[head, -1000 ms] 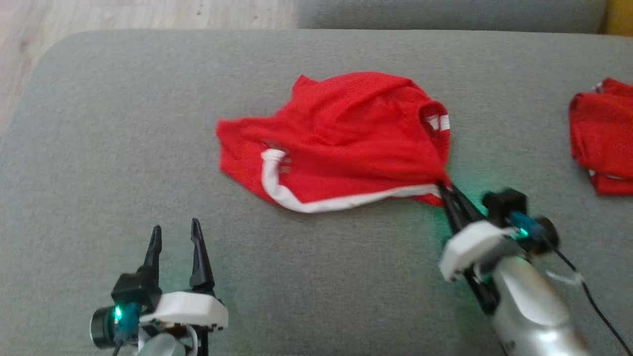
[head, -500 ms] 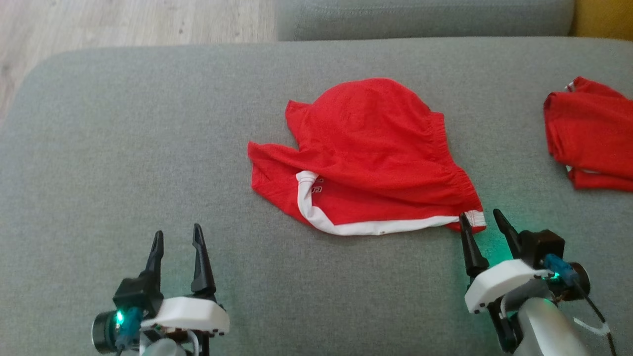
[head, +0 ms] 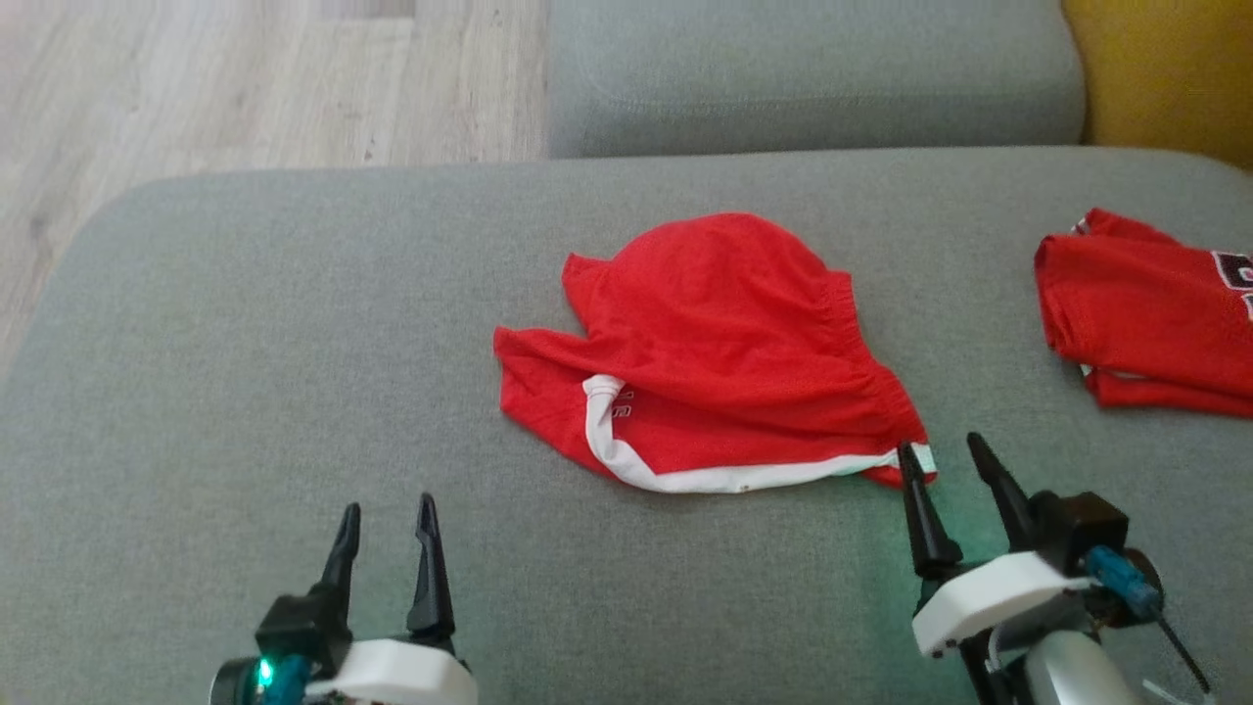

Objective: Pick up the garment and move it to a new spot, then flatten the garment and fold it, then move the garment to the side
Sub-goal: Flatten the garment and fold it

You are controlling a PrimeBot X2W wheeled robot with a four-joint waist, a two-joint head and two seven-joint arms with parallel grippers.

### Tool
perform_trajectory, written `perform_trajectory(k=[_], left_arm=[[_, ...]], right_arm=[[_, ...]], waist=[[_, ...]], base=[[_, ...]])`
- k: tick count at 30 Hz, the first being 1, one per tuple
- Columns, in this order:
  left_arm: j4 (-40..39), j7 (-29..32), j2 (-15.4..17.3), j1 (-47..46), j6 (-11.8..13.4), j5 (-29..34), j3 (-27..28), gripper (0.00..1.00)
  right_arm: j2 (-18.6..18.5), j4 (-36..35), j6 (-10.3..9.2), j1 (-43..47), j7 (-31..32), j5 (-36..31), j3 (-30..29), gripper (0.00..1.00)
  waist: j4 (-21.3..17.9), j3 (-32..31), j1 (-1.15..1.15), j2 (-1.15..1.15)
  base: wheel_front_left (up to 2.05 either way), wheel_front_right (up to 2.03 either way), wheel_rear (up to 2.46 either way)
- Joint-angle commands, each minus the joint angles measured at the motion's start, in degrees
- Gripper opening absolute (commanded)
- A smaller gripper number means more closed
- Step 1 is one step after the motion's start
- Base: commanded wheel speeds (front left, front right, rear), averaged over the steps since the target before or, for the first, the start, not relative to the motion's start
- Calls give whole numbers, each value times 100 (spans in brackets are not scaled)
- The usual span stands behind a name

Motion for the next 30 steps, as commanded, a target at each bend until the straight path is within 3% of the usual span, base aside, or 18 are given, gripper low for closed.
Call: perform_trajectory(k=[1, 10, 30], left_arm=[[-183, 3, 74, -126, -21, 57, 135, 100], [-315, 122, 112, 62, -54, 40, -32, 100], [-332, 140, 187, -16, -11, 4, -28, 100]], right_arm=[[1, -243, 21, -86, 10, 30, 158, 100], [1, -759, 21, 215, 210, 145, 297, 100], [1, -897, 21, 269, 280, 169, 358, 100]], waist=[[4, -51, 1, 0], [75, -160, 1, 0], [63, -85, 1, 0]], base=[[0, 0, 0], [0, 0, 0], [0, 0, 0]])
